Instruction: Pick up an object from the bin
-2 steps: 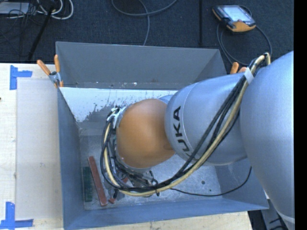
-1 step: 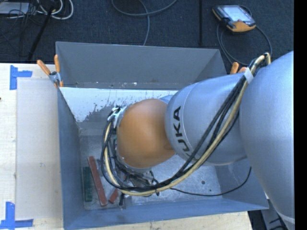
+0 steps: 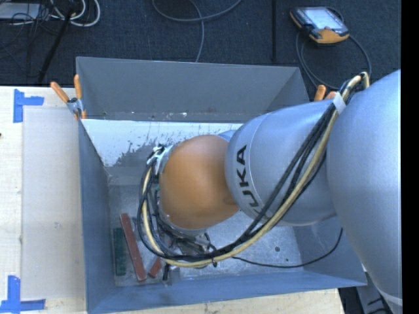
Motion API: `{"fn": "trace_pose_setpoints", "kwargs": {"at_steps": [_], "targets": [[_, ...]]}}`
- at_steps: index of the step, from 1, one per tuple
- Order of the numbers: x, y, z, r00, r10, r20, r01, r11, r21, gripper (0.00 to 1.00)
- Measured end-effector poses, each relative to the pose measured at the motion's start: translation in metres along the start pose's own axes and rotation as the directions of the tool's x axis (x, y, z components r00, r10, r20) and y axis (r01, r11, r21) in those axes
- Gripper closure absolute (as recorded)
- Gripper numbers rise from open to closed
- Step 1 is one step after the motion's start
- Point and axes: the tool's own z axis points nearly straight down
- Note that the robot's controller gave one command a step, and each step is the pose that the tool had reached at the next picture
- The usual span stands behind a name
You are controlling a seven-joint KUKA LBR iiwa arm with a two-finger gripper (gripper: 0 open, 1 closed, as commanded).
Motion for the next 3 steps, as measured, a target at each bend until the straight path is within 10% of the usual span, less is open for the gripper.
{"fn": "trace_pose_setpoints", "kwargs": {"at_steps": [2,3], "targets": [[0.011,-0.033,0.024,0.985,0.172,-0.002,-0.172,0.985,0.002,0.00],[0.010,-0.059,0.073,0.987,-0.160,-0.002,0.160,0.987,-0.001,1.00]]}}
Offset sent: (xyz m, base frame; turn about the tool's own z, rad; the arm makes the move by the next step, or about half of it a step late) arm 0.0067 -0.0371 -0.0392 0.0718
